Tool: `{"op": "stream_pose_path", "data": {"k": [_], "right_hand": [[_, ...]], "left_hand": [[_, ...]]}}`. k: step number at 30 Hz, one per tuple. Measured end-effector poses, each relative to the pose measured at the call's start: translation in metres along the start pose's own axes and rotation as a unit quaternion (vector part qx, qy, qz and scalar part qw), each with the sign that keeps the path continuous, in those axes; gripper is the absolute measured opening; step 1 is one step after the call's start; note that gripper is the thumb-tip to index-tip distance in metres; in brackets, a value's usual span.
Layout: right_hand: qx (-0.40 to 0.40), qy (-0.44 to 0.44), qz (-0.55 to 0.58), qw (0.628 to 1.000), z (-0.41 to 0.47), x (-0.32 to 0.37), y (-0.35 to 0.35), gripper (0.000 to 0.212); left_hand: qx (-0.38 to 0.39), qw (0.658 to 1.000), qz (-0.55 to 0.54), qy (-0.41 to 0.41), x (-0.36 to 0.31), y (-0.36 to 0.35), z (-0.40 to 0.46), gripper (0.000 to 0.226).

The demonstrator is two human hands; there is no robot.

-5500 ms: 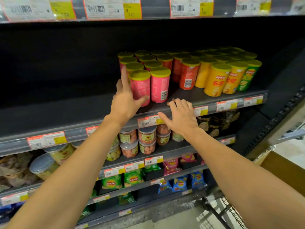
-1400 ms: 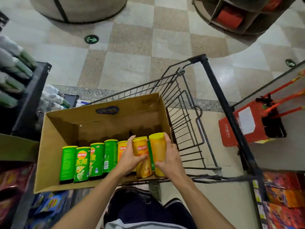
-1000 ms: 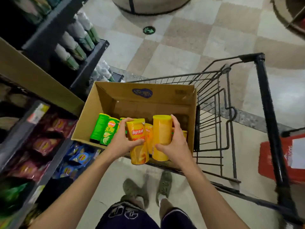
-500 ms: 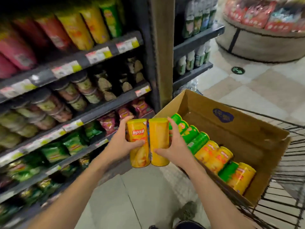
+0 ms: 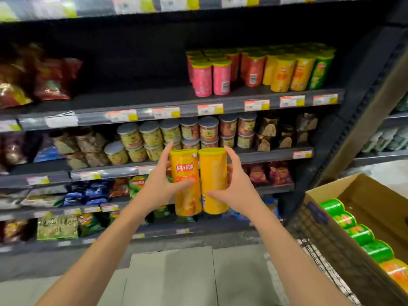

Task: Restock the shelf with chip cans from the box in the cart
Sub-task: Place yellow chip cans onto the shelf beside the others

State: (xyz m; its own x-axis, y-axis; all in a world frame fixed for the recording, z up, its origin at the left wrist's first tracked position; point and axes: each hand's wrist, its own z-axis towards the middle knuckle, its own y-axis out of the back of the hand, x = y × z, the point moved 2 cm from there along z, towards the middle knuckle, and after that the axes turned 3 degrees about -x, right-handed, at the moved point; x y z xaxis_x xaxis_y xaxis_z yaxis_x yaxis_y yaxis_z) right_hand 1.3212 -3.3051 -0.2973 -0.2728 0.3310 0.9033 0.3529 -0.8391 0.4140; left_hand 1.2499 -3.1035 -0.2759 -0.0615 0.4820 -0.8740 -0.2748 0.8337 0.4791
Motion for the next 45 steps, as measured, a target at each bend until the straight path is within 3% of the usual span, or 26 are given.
{"op": "stream_pose_path", "data": {"k": [7,17,30,45], "right_hand": [[0.040,0.084,-0.019,0.995,0.047,0.071,-0.072,0.118],[0.019,0.153,-0.012,0.988,0.136,0.116,-0.117,0.116],[-0.101,0.185,-0.001,0.978,0.304,0.147,-0.102,0.118],[-0.151,0.149,-0.026,0.977,0.371,0.109,-0.124,0.117]], "left_hand": [[-0.074,0.997,-0.015,-0.023,0.019,0.098,0.002,0.102],[-0.175,0.983,0.025,-0.038,0.022,0.161,0.083,0.119],[-0.165,0.975,0.039,-0.144,-0.013,0.213,0.270,0.105],[-0.139,0.982,-0.008,-0.127,0.033,0.200,0.356,0.110]]}}
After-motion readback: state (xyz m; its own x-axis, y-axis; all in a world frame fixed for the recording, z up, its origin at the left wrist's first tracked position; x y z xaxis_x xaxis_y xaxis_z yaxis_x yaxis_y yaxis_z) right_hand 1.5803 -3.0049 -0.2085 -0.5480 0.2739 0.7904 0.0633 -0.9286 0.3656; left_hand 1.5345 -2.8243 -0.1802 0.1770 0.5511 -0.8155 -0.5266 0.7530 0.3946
